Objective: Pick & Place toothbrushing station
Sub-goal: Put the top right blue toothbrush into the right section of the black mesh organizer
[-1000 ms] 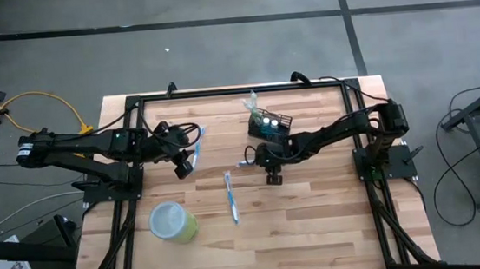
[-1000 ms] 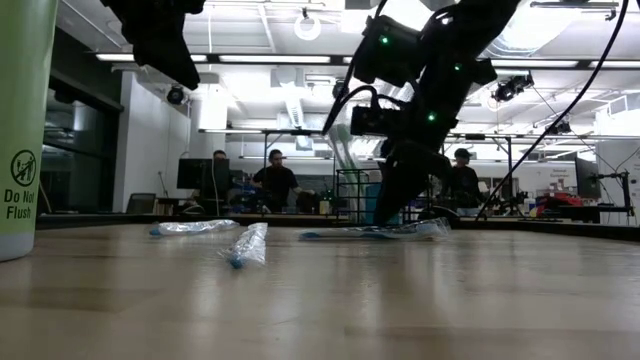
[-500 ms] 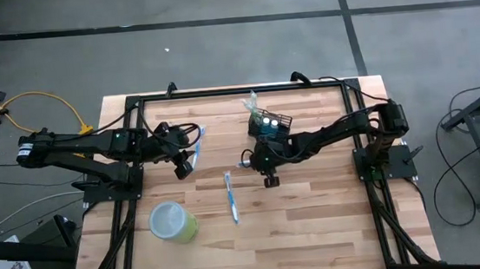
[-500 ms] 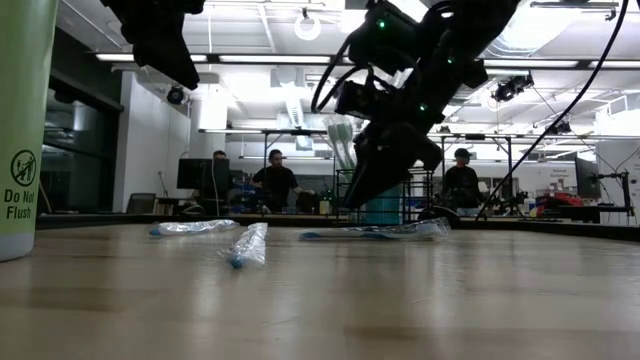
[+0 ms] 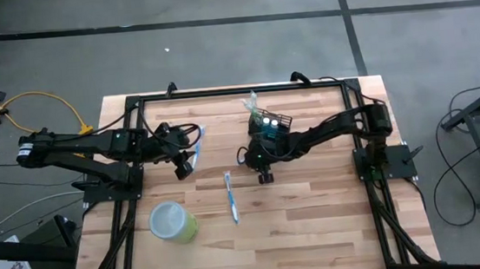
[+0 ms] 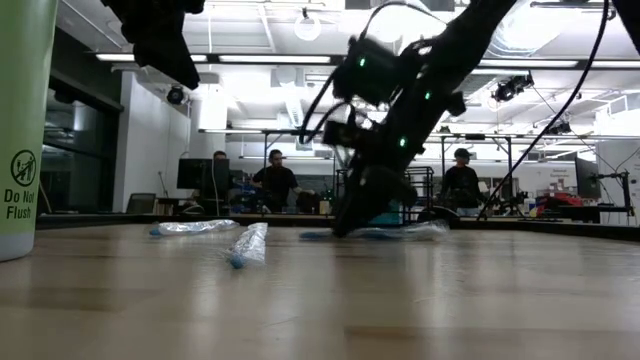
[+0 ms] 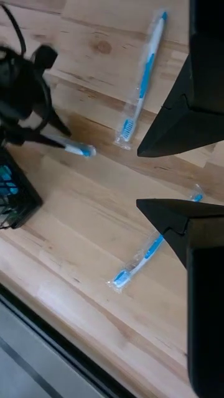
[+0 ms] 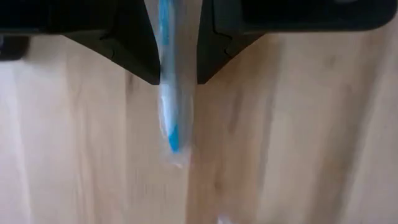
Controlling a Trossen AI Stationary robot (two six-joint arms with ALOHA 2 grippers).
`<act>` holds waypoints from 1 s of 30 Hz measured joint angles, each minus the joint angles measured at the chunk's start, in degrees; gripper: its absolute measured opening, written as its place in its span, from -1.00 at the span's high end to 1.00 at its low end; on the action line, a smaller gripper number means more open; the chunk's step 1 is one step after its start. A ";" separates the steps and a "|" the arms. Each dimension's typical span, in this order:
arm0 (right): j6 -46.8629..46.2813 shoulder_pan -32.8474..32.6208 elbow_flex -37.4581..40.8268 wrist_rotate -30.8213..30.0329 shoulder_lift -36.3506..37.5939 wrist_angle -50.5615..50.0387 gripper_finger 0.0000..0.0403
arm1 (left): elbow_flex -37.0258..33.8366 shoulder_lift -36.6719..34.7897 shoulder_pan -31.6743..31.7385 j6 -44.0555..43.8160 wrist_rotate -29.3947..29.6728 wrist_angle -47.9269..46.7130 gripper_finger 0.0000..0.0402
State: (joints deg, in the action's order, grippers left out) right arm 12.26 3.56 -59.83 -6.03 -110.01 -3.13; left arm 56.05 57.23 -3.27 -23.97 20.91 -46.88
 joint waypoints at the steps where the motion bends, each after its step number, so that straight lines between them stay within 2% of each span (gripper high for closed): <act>1: -0.36 0.29 0.02 0.09 -0.37 -0.07 0.52 | 0.00 0.00 -0.09 0.00 -0.01 -0.10 0.44; 10: -1.82 -0.35 -0.03 -0.21 -0.80 -0.38 0.55 | 0.00 0.00 -0.31 0.01 0.00 0.05 0.44; 17: -2.00 -2.69 0.00 0.45 -0.88 -0.24 0.92 | 0.00 0.00 -0.31 0.02 0.02 0.03 0.44; 24: -6.98 -3.88 0.05 2.26 -0.65 0.43 0.94 | 0.00 0.00 -0.31 0.02 0.02 0.04 0.44; 30: -7.57 -6.04 0.15 -0.51 1.27 0.60 0.94 | 0.00 0.00 -0.29 0.00 -0.96 0.12 0.44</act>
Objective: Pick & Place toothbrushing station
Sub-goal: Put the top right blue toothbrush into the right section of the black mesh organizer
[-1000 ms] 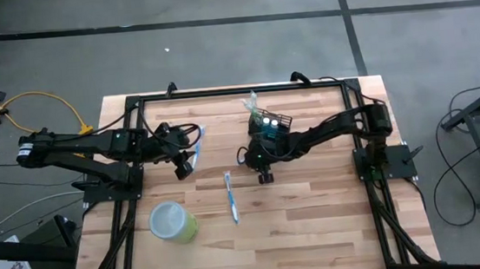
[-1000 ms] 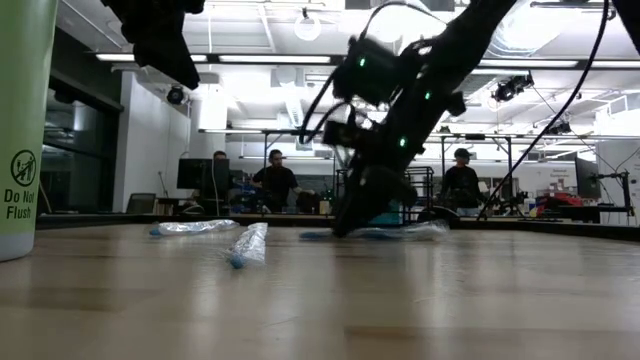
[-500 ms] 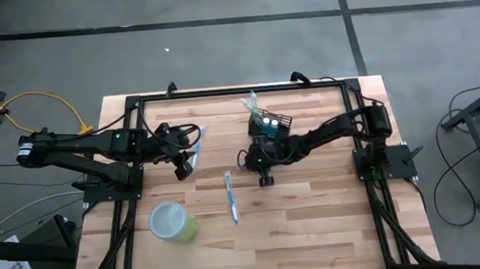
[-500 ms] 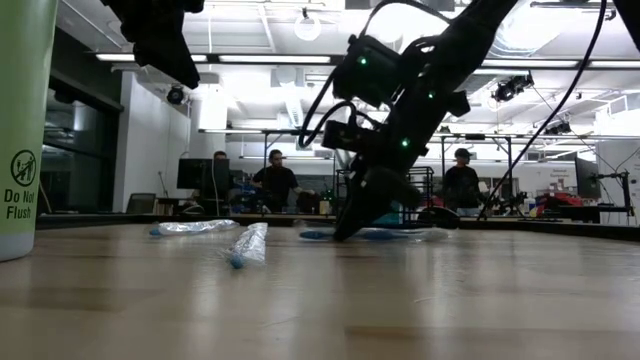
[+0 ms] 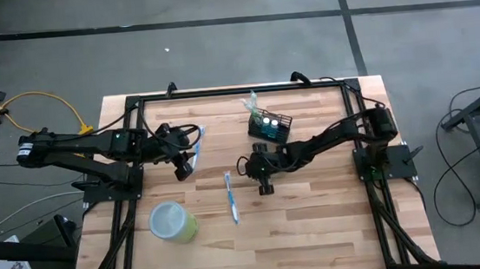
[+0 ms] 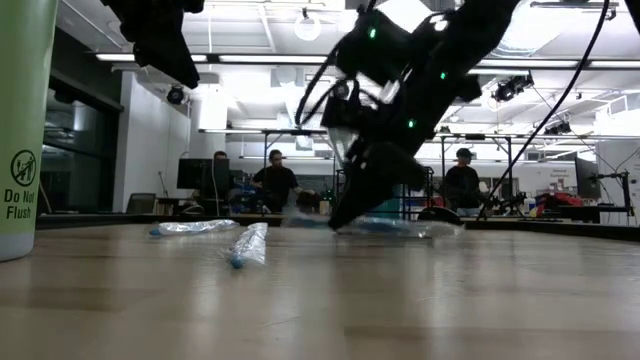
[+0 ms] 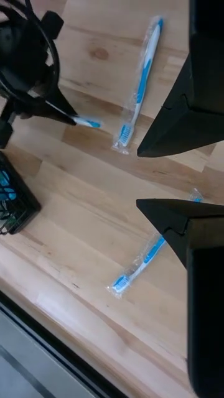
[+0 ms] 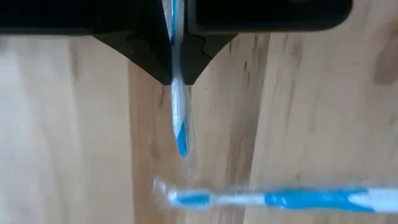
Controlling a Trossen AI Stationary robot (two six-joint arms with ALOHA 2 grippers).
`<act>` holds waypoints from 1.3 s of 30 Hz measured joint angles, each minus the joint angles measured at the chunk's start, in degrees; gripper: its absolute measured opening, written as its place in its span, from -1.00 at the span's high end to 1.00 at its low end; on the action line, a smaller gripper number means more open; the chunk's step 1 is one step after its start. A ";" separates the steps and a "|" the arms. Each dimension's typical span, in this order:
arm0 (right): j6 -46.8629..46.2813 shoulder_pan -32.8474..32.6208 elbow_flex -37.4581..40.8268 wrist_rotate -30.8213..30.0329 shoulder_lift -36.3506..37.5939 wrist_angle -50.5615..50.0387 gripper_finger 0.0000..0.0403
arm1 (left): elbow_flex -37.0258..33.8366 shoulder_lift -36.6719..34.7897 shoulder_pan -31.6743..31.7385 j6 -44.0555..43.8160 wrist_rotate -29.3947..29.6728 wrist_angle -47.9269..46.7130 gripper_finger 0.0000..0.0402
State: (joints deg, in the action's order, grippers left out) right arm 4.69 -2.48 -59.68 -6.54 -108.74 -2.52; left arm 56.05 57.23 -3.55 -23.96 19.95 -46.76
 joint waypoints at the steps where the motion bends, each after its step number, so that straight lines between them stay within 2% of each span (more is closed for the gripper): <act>1: 0.00 -0.49 0.00 -0.91 0.70 -0.24 0.94 | 0.00 0.00 0.00 0.00 -0.34 0.06 0.44; 5: 0.82 -3.12 0.02 -5.38 3.08 -1.22 0.94 | 0.00 0.00 0.00 0.02 -2.22 0.35 0.44; 9: 4.57 -7.05 -0.81 -10.16 5.71 -1.75 0.94 | 0.00 0.00 0.00 0.03 -6.64 1.49 0.44; 19: 17.61 -18.83 -6.77 -22.02 6.96 -1.57 0.94 | 0.04 -0.01 0.13 2.95 -28.80 12.72 0.44; 24: 19.58 -23.87 -6.82 -27.96 6.92 -1.84 0.94 | 0.04 0.04 0.16 2.93 -34.29 16.09 0.44; 29: 22.51 -27.71 -6.82 -29.22 6.92 -1.74 0.94 | 0.07 2.76 0.16 2.64 -36.60 17.67 0.44; 34: 32.32 -30.19 -6.82 -28.85 6.92 -0.75 0.94 | 0.07 9.30 0.18 3.37 -44.87 23.13 0.44; 39: 35.95 -30.97 -6.82 -24.83 6.92 -0.39 0.94 | 0.07 15.96 0.87 4.32 -51.87 30.13 0.44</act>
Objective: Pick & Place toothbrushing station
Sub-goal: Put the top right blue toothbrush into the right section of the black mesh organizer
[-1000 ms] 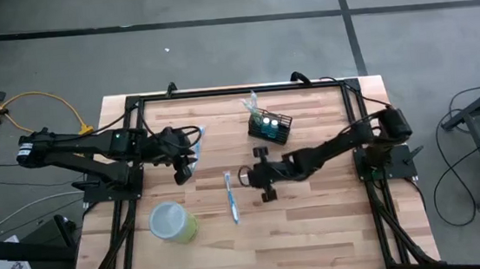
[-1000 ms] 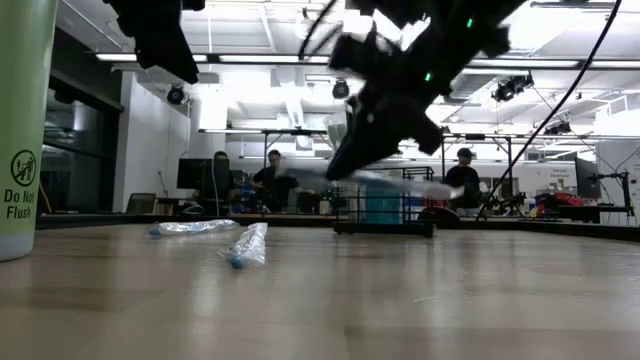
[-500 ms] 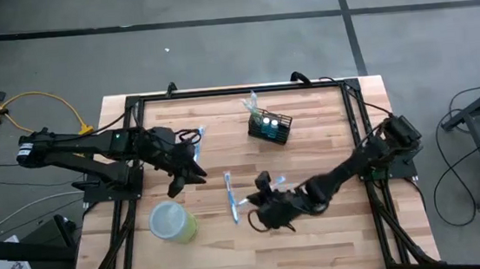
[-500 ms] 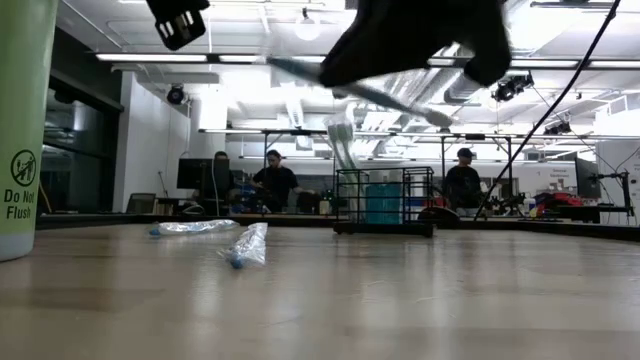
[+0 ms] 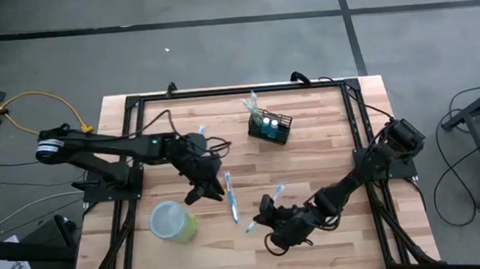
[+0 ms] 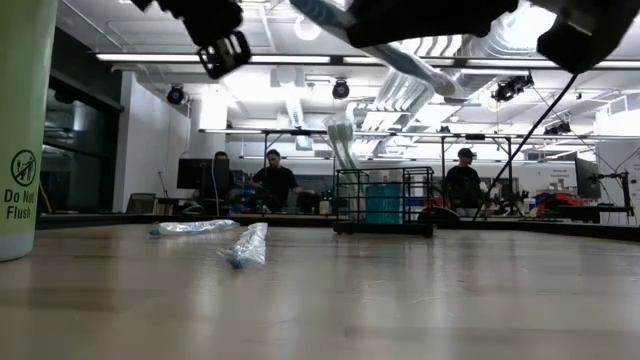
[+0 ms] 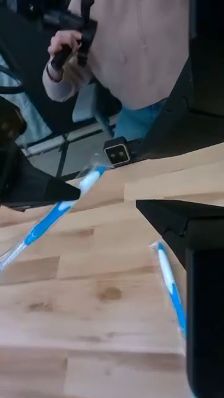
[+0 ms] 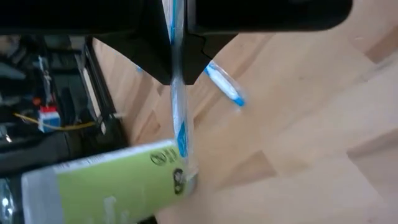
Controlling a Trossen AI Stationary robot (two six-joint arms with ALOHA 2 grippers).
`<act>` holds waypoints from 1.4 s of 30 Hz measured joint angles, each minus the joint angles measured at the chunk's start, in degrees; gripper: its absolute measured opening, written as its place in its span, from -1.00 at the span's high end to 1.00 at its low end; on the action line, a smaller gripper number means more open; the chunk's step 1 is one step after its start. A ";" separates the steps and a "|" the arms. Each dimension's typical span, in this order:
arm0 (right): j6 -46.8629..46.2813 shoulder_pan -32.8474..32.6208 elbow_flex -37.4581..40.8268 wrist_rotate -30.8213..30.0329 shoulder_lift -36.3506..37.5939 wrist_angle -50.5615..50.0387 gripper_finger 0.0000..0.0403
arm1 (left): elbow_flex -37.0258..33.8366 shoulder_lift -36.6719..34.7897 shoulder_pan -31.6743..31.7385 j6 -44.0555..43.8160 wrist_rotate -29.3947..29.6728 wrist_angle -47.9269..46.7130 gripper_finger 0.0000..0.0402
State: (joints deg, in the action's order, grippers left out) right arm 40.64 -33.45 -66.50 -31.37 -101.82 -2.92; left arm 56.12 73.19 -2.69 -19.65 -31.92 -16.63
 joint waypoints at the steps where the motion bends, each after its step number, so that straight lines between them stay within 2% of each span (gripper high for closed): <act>1: 0.11 -0.09 0.00 0.74 0.00 0.02 0.94 | 0.00 1.29 0.22 0.51 -1.39 1.73 0.44; 8: 1.27 -0.90 0.00 1.24 0.00 0.30 0.94 | 0.00 7.48 1.88 2.87 -12.12 11.77 0.44; 14: 3.07 -0.61 0.00 -4.80 0.00 -0.82 0.94 | 0.00 10.10 1.93 2.95 -17.48 15.47 0.44; 20: 9.09 -0.66 0.00 -5.34 0.00 -0.18 0.94 | -0.09 11.24 1.56 4.24 -21.86 17.39 0.44; 24: 13.42 -0.63 0.00 -11.40 0.00 0.53 0.94 | -0.04 11.89 0.79 4.29 -25.33 20.74 0.44; 27: 16.61 -0.50 0.00 -17.89 0.00 1.20 0.94 | 0.00 12.05 0.22 4.32 -25.39 22.02 0.44; 32: 20.91 -0.21 0.00 -23.96 -0.01 2.22 0.94 | -0.01 12.06 0.25 2.63 -25.18 23.99 0.44; 42: 31.21 -0.20 0.00 -28.90 -0.02 7.45 0.94 | -0.02 12.06 1.82 0.54 -21.05 24.17 0.44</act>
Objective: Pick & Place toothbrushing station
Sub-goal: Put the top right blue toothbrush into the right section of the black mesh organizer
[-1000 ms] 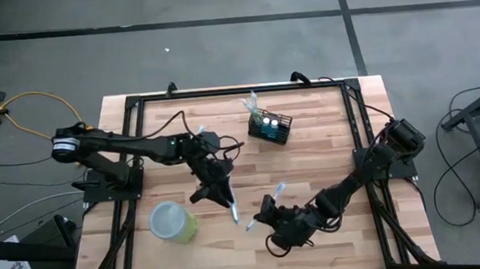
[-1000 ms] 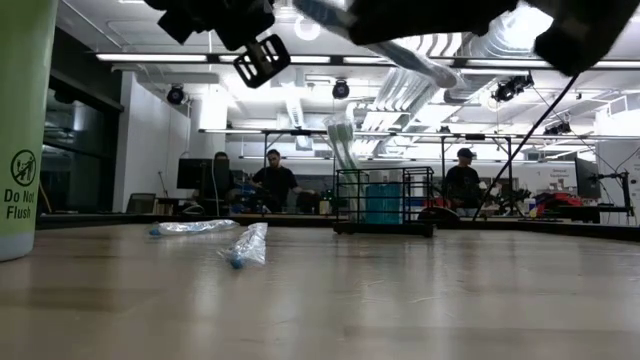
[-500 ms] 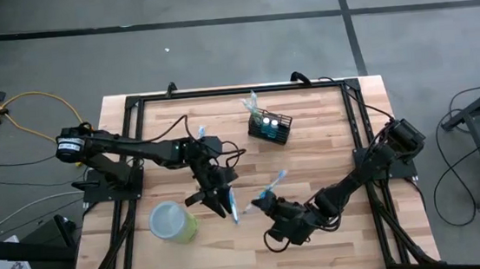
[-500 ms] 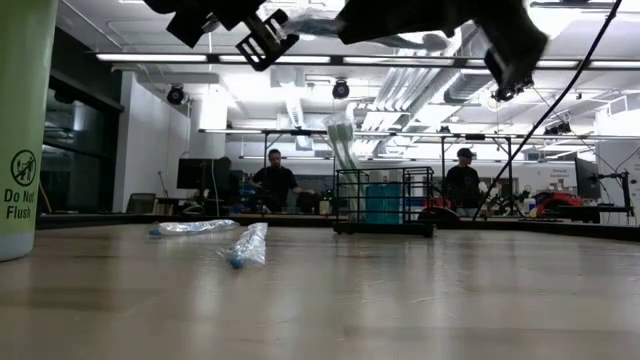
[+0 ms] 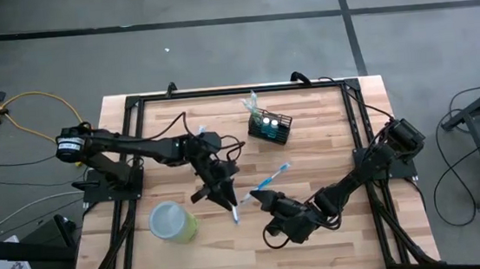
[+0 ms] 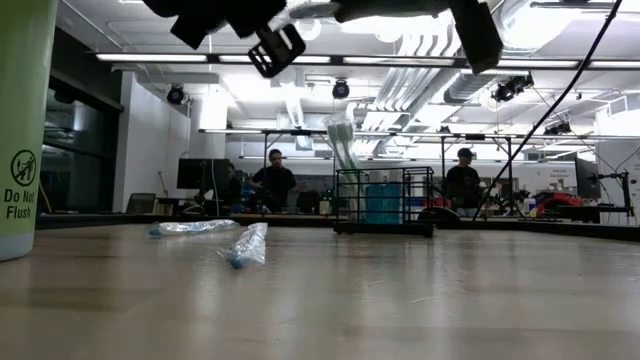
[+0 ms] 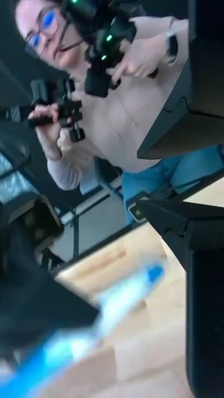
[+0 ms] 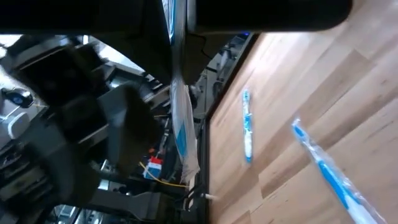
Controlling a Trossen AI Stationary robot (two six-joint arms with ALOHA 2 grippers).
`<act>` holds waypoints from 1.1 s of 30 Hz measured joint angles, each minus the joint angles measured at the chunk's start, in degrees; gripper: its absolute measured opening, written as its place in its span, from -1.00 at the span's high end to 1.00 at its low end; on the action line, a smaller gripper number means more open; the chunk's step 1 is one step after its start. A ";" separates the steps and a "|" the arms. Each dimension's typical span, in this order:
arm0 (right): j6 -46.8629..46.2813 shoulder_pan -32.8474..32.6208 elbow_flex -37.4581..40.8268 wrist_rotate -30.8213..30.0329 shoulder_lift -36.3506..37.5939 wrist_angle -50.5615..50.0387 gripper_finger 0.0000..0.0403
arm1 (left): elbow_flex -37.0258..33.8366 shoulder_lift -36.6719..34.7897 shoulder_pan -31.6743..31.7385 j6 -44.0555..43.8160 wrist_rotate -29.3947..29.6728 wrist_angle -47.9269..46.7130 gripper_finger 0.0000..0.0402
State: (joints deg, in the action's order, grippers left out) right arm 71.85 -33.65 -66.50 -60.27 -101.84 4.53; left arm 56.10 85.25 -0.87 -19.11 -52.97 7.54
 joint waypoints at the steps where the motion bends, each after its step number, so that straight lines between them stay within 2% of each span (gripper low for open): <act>1: 0.77 0.00 0.00 0.07 0.00 0.40 0.94 | 0.00 0.00 0.52 -0.19 -0.04 -0.59 0.44; 13: 8.20 -0.09 0.00 -0.86 -0.02 2.82 0.94 | -0.01 3.51 6.75 -3.31 -6.61 -1.74 0.44; 20: 13.99 0.36 -0.02 -1.04 -0.02 5.92 0.94 | -0.02 6.60 7.59 -5.23 -10.41 3.03 0.44; 33: 15.00 4.25 -0.02 6.44 -0.02 7.70 0.94 | -0.02 7.32 7.46 -5.64 -11.67 6.33 0.44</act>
State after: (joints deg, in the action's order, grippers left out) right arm 86.85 -29.39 -66.52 -53.83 -101.86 12.23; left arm 56.07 92.58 6.59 -24.75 -64.64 13.87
